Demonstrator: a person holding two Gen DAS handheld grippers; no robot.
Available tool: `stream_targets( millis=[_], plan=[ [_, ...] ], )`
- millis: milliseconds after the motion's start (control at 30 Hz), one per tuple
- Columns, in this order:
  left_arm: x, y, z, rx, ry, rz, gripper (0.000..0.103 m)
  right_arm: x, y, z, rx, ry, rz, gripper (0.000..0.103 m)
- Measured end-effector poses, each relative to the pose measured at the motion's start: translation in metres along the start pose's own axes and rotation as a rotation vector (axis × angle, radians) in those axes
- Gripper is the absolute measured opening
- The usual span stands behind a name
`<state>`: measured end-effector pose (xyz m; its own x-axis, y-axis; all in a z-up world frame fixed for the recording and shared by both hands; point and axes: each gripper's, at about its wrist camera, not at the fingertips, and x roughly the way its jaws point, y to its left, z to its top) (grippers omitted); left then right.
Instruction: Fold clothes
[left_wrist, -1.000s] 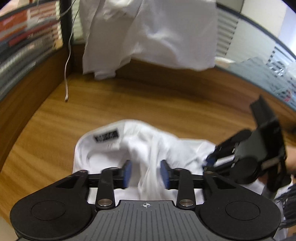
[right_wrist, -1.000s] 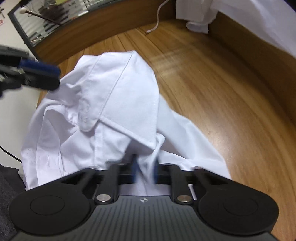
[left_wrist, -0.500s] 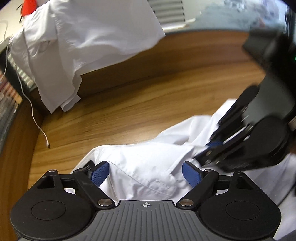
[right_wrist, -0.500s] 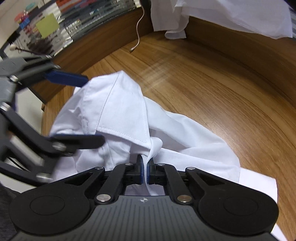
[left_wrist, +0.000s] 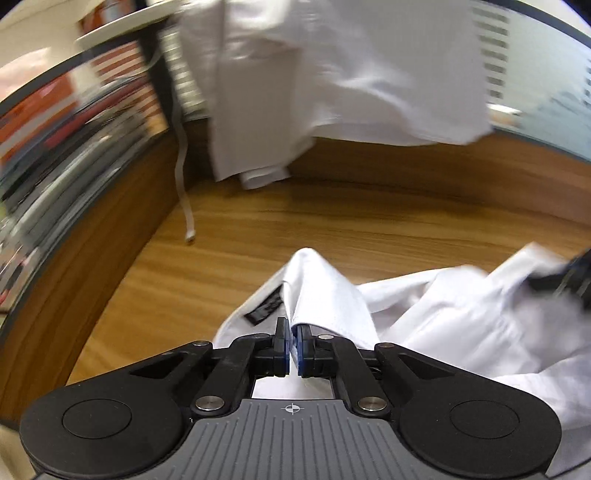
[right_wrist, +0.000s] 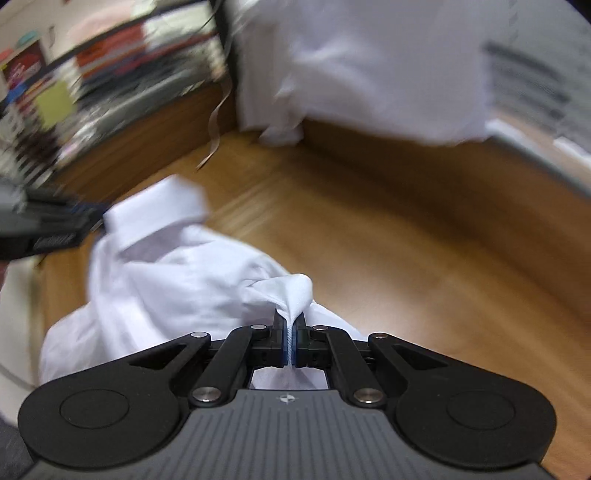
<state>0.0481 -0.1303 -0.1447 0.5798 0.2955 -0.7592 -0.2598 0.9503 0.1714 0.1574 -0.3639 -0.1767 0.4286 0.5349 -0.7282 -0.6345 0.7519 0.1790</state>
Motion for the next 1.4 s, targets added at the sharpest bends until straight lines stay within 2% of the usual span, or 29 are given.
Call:
stream_targets(
  millis=[300, 367, 433, 500, 633, 667, 700, 733, 767, 800, 833, 900, 1067, 1267, 1400],
  plan=[
    [-0.002, 0.015, -0.017, -0.069, 0.043, 0.045, 0.006, -0.075, -0.097, 0.031, 0.178, -0.227, -0.364, 0.002],
    [-0.001, 0.017, -0.017, -0.087, 0.041, 0.028, 0.007, -0.094, -0.121, 0.033, 0.217, -0.263, -0.439, 0.002],
    [-0.002, 0.013, -0.017, -0.084, 0.025, 0.002, 0.007, -0.108, -0.138, 0.032, 0.251, -0.281, -0.478, 0.002],
    [-0.004, 0.003, -0.015, -0.048, 0.008, 0.019, 0.007, -0.11, -0.142, 0.032, 0.23, -0.264, -0.503, 0.002],
    [0.0, 0.004, -0.014, -0.053, 0.022, 0.004, 0.012, -0.11, -0.143, 0.025, 0.22, -0.243, -0.46, 0.003],
    [-0.001, 0.007, -0.015, -0.062, 0.017, -0.005, 0.019, -0.109, -0.143, 0.023, 0.224, -0.241, -0.443, 0.003],
    [-0.004, 0.009, -0.016, -0.069, 0.004, -0.009, 0.033, -0.108, -0.142, 0.022, 0.234, -0.241, -0.423, 0.003],
    [-0.008, 0.01, -0.016, -0.059, -0.024, -0.013, 0.04, -0.107, -0.141, 0.021, 0.244, -0.235, -0.4, 0.003],
    [-0.013, 0.011, -0.016, -0.048, -0.052, -0.017, 0.053, -0.106, -0.14, 0.019, 0.252, -0.23, -0.376, 0.003],
    [-0.017, 0.011, -0.016, -0.037, -0.079, -0.023, 0.06, -0.106, -0.137, 0.017, 0.256, -0.228, -0.357, 0.003],
    [-0.02, 0.009, -0.015, -0.007, -0.104, -0.055, 0.062, -0.106, -0.131, 0.016, 0.255, -0.223, -0.338, 0.003],
    [-0.023, 0.002, -0.01, 0.055, -0.138, -0.125, 0.078, -0.102, -0.119, 0.014, 0.241, -0.211, -0.316, 0.003],
    [-0.009, -0.029, 0.01, 0.194, -0.131, -0.289, 0.085, -0.088, -0.095, 0.025, 0.177, -0.184, -0.287, 0.004],
    [0.026, -0.073, 0.037, 0.292, -0.097, -0.38, 0.092, -0.075, -0.098, 0.057, 0.117, -0.182, -0.281, 0.007],
    [0.052, -0.102, 0.046, 0.327, -0.029, -0.439, 0.094, -0.068, -0.109, 0.068, 0.11, -0.168, -0.286, 0.006]
  ],
)
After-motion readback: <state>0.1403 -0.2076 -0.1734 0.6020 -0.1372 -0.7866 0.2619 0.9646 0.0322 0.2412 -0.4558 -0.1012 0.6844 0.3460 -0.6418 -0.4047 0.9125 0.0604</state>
